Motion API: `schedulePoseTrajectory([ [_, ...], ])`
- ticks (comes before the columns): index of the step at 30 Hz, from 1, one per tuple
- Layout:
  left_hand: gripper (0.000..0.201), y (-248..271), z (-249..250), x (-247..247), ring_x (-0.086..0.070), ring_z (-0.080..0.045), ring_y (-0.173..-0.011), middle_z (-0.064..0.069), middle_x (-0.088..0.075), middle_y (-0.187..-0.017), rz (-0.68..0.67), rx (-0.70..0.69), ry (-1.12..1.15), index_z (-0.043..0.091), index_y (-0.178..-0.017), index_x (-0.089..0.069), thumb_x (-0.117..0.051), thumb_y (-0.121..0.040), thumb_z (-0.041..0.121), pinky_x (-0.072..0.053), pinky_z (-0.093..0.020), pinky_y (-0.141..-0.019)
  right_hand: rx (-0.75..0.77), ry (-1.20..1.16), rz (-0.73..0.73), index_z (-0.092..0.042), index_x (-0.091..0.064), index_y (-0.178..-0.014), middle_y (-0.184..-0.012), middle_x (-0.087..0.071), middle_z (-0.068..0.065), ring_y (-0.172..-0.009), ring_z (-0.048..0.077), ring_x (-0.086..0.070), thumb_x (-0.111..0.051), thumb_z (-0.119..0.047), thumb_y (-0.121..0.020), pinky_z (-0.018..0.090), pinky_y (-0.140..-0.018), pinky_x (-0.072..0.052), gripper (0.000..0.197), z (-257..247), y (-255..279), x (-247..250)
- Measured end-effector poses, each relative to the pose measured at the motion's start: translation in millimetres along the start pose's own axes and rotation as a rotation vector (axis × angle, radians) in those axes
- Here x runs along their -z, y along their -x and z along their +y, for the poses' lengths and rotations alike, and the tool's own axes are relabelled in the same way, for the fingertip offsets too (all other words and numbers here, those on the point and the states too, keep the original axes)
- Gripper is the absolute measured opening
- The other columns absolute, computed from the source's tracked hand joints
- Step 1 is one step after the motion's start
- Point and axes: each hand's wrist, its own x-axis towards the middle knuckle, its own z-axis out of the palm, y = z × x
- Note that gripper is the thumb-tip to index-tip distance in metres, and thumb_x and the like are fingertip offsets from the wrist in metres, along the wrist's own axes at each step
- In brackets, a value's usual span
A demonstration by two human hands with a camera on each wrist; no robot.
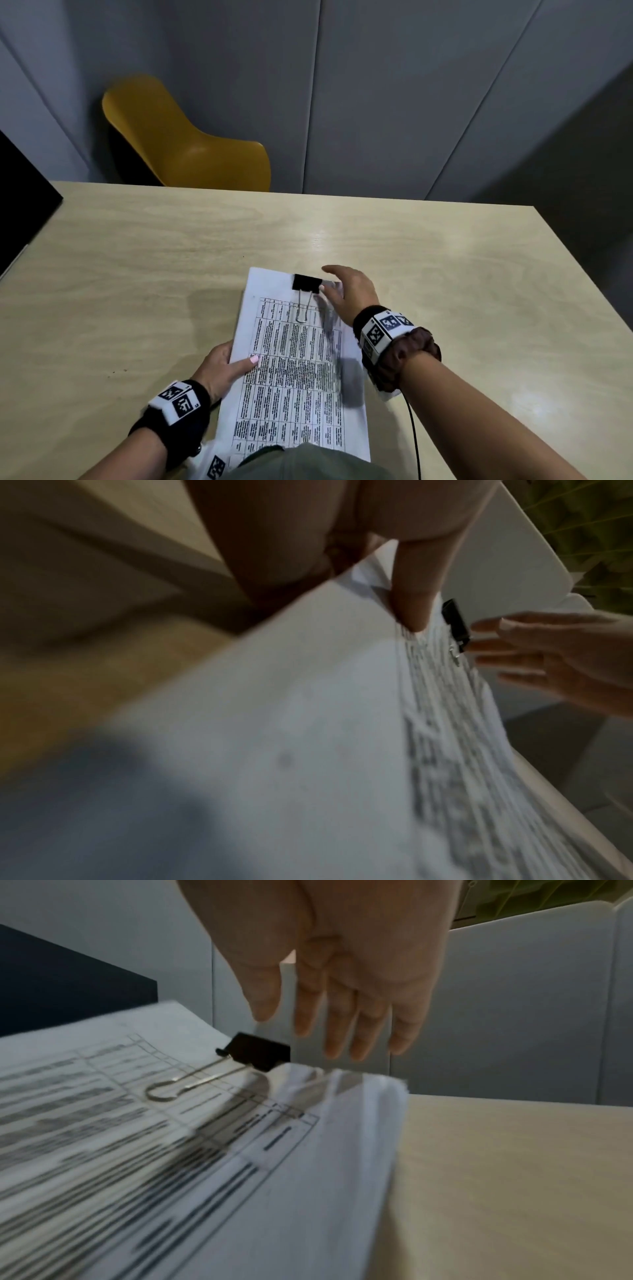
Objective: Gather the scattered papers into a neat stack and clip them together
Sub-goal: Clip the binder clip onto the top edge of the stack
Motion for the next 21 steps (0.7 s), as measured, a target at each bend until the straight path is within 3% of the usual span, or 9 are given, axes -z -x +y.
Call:
schedulePoseTrajectory([
  [3,0.019,-17.4,-9.0,15.7,-0.063,-0.025,-0.103,-0.003,-0.07,-0.105,0.085,0.023,-0.017,0.02,-0.098,-0.063,-0.066,-0.082,0.01,-0.042,-0.049,-0.1,-0.222,-0.097,0.051,-0.018,-0.045,-0.134,-0.137,-0.044,0.01,-0.124,0.026,-0.045,-0.056,-0.031,-0.089,0.035,-0.105,-0.037,0.048,13.6,15.3,-7.9],
  [5,0.018,-35.5,-10.3,25.4,-0.062,-0.028,-0.106,-0.007,-0.068,-0.112,0.113,0.054,-0.026,0.02,-0.098,-0.063,-0.066,-0.082,0.011,-0.04,-0.053,-0.102,-0.409,-0.227,0.011,-0.015,-0.044,-0.133,-0.134,-0.046,0.014,-0.119,0.027,-0.05,-0.058,-0.028,-0.089,0.029,-0.098,-0.039,0.048,22.7,23.7,-12.2],
  [7,0.018,-56.7,-5.7,31.9,-0.061,-0.03,-0.107,-0.012,-0.066,-0.116,0.124,0.09,-0.053,0.02,-0.095,-0.063,-0.067,-0.081,0.01,-0.039,-0.053,-0.103,-0.497,-0.279,-0.052,-0.012,-0.046,-0.13,-0.125,-0.055,0.017,-0.111,0.028,-0.056,-0.059,-0.026,-0.088,0.026,-0.09,-0.042,0.046,29.1,29.1,-17.6],
  [10,0.021,-81.5,13.9,30.7,-0.06,-0.032,-0.108,-0.017,-0.063,-0.12,0.183,0.097,-0.106,0.012,-0.1,-0.064,-0.066,-0.081,0.006,-0.039,-0.052,-0.104,-0.523,-0.258,-0.07,-0.01,-0.047,-0.129,-0.117,-0.059,0.016,-0.105,0.028,-0.058,-0.059,-0.023,-0.087,0.025,-0.085,-0.041,0.045,28.8,33.3,-22.3],
  [12,0.029,-88.6,33.8,21.7,-0.06,-0.031,-0.107,-0.011,-0.063,-0.118,0.272,0.089,-0.152,0.002,-0.112,-0.061,-0.063,-0.083,0.004,-0.042,-0.041,-0.1,-0.534,-0.283,-0.081,-0.012,-0.045,-0.13,-0.118,-0.06,0.015,-0.107,0.027,-0.058,-0.057,-0.022,-0.088,0.027,-0.088,-0.042,0.044,23.3,34.7,-22.1],
  [14,0.031,-85.5,53.0,12.7,-0.059,-0.027,-0.1,-0.005,-0.062,-0.106,0.369,0.079,-0.311,0.003,-0.115,-0.059,-0.06,-0.084,0.007,-0.042,-0.028,-0.086,-0.536,-0.337,-0.087,-0.013,-0.044,-0.13,-0.121,-0.061,0.012,-0.109,0.026,-0.058,-0.056,-0.021,-0.09,0.028,-0.091,-0.043,0.043,16.1,37.4,-19.6],
  [16,0.034,-76.7,63.1,8.5,-0.058,-0.026,-0.095,-0.006,-0.063,-0.109,0.408,0.049,-0.454,0.006,-0.116,-0.057,-0.061,-0.082,0.013,-0.04,-0.026,-0.08,-0.514,-0.348,-0.081,-0.014,-0.043,-0.131,-0.124,-0.061,0.011,-0.111,0.026,-0.058,-0.054,-0.019,-0.09,0.029,-0.093,-0.044,0.043,10.3,43.1,-17.6],
  [18,0.043,-66.9,58.5,10.9,-0.06,-0.028,-0.102,-0.009,-0.063,-0.116,0.377,0.045,-0.463,0.008,-0.12,-0.051,-0.064,-0.08,0.015,-0.044,-0.029,-0.087,-0.486,-0.328,-0.064,-0.014,-0.042,-0.133,-0.125,-0.061,0.011,-0.113,0.026,-0.058,-0.054,-0.018,-0.09,0.031,-0.095,-0.044,0.044,7.3,52.5,-17.2],
  [21,0.049,-47.8,39.4,17.9,-0.058,-0.027,-0.109,0.003,-0.057,-0.122,0.28,0.066,-0.418,0.016,-0.123,-0.045,-0.064,-0.078,0.014,-0.043,-0.034,-0.099,-0.461,-0.375,-0.055,-0.017,-0.041,-0.134,-0.128,-0.06,0.012,-0.116,0.026,-0.057,-0.052,-0.015,-0.091,0.032,-0.099,-0.044,0.045,4.7,67.0,-19.2],
])
